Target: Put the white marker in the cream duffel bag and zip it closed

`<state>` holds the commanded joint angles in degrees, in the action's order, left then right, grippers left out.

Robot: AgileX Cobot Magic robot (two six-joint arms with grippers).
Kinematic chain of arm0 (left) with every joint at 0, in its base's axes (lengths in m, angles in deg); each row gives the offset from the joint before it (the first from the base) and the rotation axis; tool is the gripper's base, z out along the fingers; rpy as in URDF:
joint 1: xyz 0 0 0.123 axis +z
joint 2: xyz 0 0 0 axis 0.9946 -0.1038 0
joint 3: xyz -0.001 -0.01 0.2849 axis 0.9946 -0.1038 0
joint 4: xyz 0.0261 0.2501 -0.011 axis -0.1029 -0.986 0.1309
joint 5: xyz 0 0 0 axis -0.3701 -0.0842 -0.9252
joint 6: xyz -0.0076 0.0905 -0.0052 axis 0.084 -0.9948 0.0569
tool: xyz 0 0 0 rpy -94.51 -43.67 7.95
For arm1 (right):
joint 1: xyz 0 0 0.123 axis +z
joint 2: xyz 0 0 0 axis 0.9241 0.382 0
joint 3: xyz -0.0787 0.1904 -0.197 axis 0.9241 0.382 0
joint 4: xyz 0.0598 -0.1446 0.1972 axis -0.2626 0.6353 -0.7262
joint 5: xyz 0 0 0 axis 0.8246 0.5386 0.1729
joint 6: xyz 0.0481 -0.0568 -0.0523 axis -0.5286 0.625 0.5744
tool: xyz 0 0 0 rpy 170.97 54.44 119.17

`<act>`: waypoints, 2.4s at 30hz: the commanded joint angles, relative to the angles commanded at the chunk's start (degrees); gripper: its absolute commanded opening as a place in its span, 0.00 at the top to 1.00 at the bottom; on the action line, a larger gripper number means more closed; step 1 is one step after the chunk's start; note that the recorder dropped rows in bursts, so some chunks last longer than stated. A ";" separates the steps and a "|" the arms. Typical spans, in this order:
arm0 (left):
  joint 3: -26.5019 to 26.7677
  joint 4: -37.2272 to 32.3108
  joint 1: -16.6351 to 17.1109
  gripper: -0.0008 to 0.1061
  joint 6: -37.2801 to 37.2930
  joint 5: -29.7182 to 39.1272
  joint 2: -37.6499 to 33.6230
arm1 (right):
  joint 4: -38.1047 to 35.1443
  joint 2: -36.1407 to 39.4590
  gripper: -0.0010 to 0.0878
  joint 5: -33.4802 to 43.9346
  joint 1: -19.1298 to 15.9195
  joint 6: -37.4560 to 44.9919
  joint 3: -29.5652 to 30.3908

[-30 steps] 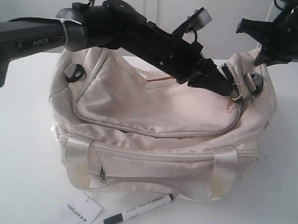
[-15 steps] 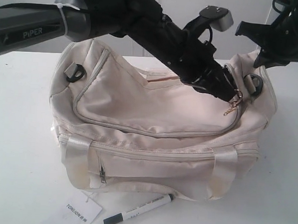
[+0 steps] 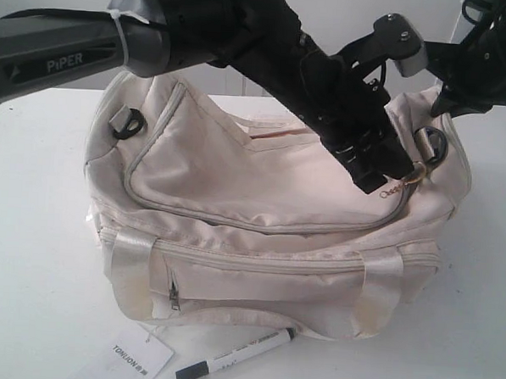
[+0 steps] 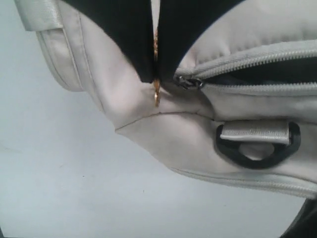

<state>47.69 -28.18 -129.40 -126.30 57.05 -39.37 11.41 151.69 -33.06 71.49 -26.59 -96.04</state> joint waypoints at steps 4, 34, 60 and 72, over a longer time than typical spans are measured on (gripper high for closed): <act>0.00 -1.85 0.00 0.99 -1.14 1.29 0.14 | 0.00 0.00 0.99 0.24 0.00 0.14 0.00; 0.00 -1.95 0.00 0.99 3.36 5.09 0.14 | -14.43 -4.60 0.63 3.68 0.00 10.55 -0.10; 0.00 -1.95 0.00 0.99 4.78 3.73 0.14 | -21.65 5.62 0.61 11.91 0.00 17.19 0.23; 0.00 -1.95 0.00 0.99 5.32 4.08 0.14 | -22.83 3.76 0.99 10.02 0.00 17.99 -0.03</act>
<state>47.69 -30.14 -129.40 -120.98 61.13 -39.23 -11.42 155.45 -23.03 71.49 -8.60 -96.07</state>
